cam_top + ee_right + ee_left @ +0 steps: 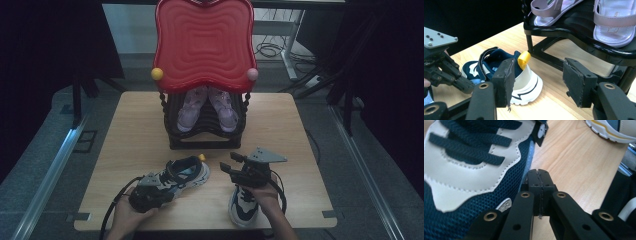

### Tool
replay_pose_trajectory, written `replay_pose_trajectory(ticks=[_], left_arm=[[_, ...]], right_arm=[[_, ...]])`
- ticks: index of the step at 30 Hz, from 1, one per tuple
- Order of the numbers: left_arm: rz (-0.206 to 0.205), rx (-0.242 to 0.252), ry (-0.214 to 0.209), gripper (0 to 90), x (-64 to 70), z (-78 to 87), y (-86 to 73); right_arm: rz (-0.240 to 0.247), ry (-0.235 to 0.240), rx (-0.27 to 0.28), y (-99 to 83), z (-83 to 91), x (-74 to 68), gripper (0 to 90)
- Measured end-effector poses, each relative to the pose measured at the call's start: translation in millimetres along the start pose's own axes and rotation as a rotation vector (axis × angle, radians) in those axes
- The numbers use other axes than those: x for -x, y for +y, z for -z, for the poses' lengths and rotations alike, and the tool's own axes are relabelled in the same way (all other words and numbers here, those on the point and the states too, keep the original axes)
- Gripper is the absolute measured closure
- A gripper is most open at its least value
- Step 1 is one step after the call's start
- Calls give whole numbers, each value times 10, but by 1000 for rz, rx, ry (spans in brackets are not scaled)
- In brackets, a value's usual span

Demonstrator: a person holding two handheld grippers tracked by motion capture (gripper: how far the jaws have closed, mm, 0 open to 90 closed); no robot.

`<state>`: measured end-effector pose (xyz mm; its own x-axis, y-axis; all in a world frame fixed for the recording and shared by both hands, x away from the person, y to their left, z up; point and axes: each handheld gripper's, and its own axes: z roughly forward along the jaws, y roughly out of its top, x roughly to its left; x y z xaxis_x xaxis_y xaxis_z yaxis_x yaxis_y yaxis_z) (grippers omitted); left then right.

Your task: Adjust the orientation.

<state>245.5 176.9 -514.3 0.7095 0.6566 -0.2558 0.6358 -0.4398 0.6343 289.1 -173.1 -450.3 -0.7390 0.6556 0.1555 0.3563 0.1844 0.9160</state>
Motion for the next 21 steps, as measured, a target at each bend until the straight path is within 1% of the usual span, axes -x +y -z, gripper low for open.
replay_pose_trajectory(ticks=[1, 2, 4, 6, 10, 12, 16, 18, 21], left_arm=[[0, 0, 0, 900, 0, 0, 0], [11, 5, 6, 900, -34, 18, -7], [15, 6, 6, 900, -45, 23, -10], [27, 9, 12, 900, -85, 37, -19], [30, 10, 15, 900, -107, 42, -21], [30, 16, 25, 900, -123, 46, -24], [49, 24, 44, 900, -192, 66, -32], [52, 25, 49, 900, -208, 69, -32], [57, 34, 69, 900, -255, 72, -36]], right_arm=[[-4, 0, 0, -2, 0, 0, 439], [-1, 0, 1, -3, 3, 0, 439], [-3, 2, 0, -4, 5, -3, 439], [-6, -1, 3, -2, 13, 7, 439], [-7, -3, 3, -1, 16, 13, 439], [-7, -7, 3, -2, 15, 12, 439], [-5, -5, 0, -2, 6, 8, 439], [-5, -5, 0, -3, 4, 9, 439], [-7, -6, -4, -3, -6, 10, 439]])
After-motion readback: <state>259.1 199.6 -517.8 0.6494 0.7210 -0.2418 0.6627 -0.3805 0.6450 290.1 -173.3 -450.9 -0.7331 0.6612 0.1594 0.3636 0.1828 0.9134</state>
